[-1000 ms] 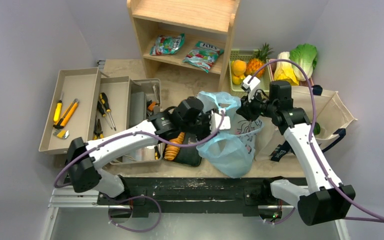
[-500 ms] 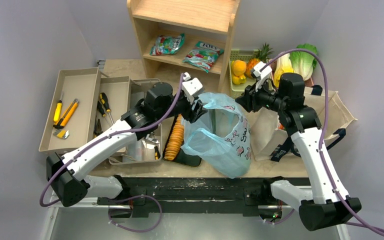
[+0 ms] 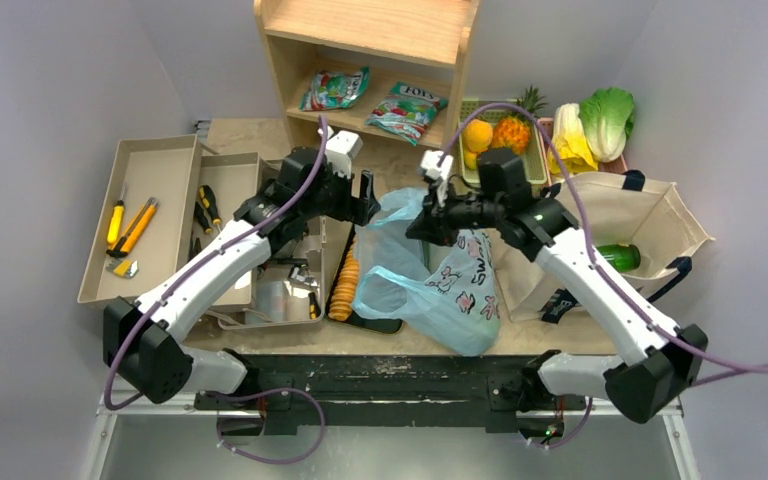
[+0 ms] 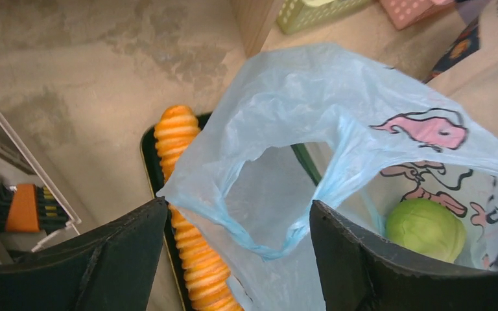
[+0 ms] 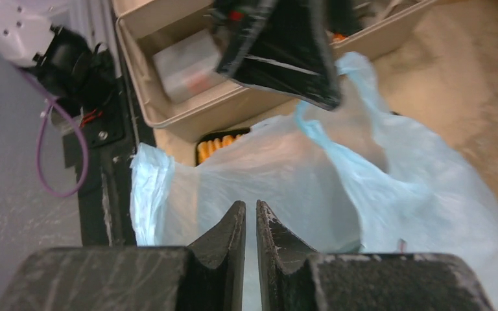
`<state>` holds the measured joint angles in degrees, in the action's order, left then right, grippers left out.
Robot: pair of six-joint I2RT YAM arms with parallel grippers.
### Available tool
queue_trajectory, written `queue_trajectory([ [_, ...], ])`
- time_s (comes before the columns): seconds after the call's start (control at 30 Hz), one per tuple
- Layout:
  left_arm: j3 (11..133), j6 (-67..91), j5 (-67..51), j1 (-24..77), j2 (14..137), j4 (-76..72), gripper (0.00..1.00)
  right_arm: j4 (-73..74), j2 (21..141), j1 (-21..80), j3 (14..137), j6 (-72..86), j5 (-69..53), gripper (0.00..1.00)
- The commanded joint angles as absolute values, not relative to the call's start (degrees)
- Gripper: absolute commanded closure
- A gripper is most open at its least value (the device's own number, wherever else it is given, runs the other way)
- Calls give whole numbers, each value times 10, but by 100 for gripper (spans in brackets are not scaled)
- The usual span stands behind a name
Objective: Untie the knot of the grocery bags and take out the mixed food
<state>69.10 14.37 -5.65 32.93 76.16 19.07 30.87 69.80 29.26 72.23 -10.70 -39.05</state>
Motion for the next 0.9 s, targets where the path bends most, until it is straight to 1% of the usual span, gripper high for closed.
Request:
queue_trajectory([
  [0.0, 685, 212, -75, 306, 785, 238, 22, 355, 758, 343, 738, -165, -366, 91],
  [0.1, 663, 211, -101, 304, 775, 245, 22, 418, 802, 346, 755, -201, -305, 92],
  [0.17, 643, 214, -113, 305, 772, 242, 22, 418, 794, 342, 727, -206, -257, 90],
  [0.3, 618, 223, -135, 304, 788, 217, 22, 344, 749, 337, 647, -144, -176, 86],
  [0.43, 610, 223, -189, 313, 817, 159, 22, 285, 739, 337, 610, -60, -101, 82],
  [0.5, 614, 222, -214, 315, 832, 149, 25, 256, 739, 337, 599, -30, -70, 80],
  [0.57, 612, 220, -242, 316, 835, 126, 31, 228, 737, 336, 586, -16, -42, 79],
  [0.6, 610, 221, -244, 316, 831, 116, 31, 213, 735, 336, 578, -15, -30, 75],
  [0.63, 605, 223, -250, 316, 824, 103, 27, 197, 731, 335, 571, -13, -18, 64],
  [0.67, 597, 221, -256, 317, 816, 89, 24, 184, 727, 332, 568, -12, -15, 58],
  [0.73, 580, 212, -271, 318, 796, 67, 19, 159, 717, 329, 568, -8, -11, 57],
  [0.87, 550, 192, -286, 318, 757, 59, 17, 96, 705, 312, 572, 15, 36, 57],
])
